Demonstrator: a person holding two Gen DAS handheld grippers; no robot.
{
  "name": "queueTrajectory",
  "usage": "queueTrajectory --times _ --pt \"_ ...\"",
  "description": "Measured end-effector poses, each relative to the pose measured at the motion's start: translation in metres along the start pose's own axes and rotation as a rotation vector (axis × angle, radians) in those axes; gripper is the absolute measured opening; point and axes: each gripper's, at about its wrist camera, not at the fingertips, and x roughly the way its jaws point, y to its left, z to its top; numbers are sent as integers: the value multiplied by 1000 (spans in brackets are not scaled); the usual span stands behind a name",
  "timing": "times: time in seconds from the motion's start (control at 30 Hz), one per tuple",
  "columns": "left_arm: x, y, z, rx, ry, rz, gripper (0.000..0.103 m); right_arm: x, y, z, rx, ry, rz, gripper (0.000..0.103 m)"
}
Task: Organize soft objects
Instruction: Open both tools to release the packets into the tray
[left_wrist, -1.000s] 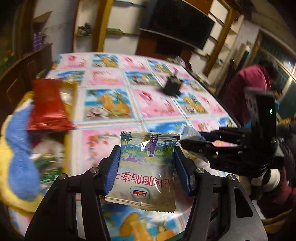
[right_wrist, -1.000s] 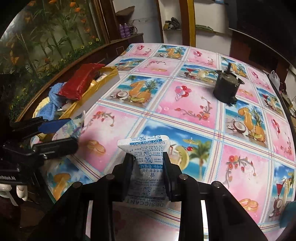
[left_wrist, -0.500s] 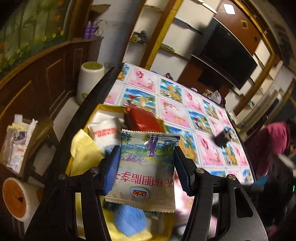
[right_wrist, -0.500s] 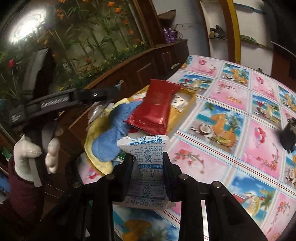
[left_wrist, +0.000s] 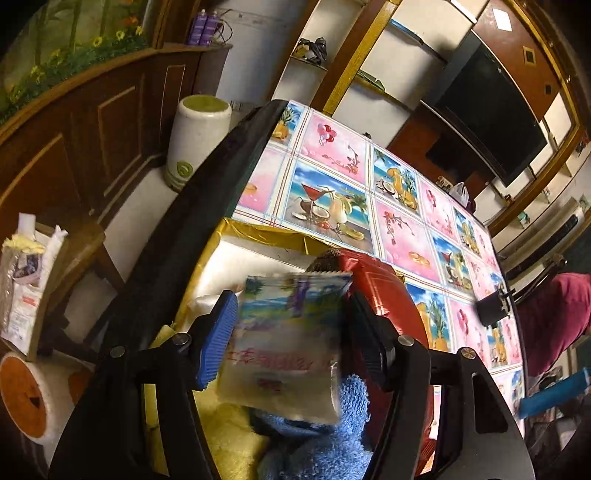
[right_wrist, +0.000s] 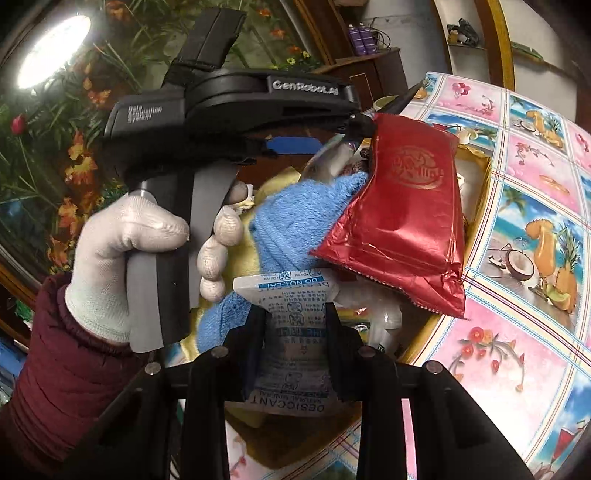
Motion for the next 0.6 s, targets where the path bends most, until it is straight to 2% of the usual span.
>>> queueTrajectory --times 0.13,0.2,0.23,0.4,0.6 --pt "-7 -3 -2 -13 3 -9 64 4 8 -7 -29 -35 -33 37" --pt "-16 -9 -5 -4 -19 17 64 0 9 -9 -36 -47 -18 47" --pt "-22 -15 -7 9 -33 40 64 -4 9 -9 -34 -58 -9 48" --pt "-57 -49 -20 116 -122 149 64 -34 10 -13 -46 -138 8 51" --pt "-106 -87 -51 192 -259 218 64 -66 -6 -33 -20 -210 -48 54"
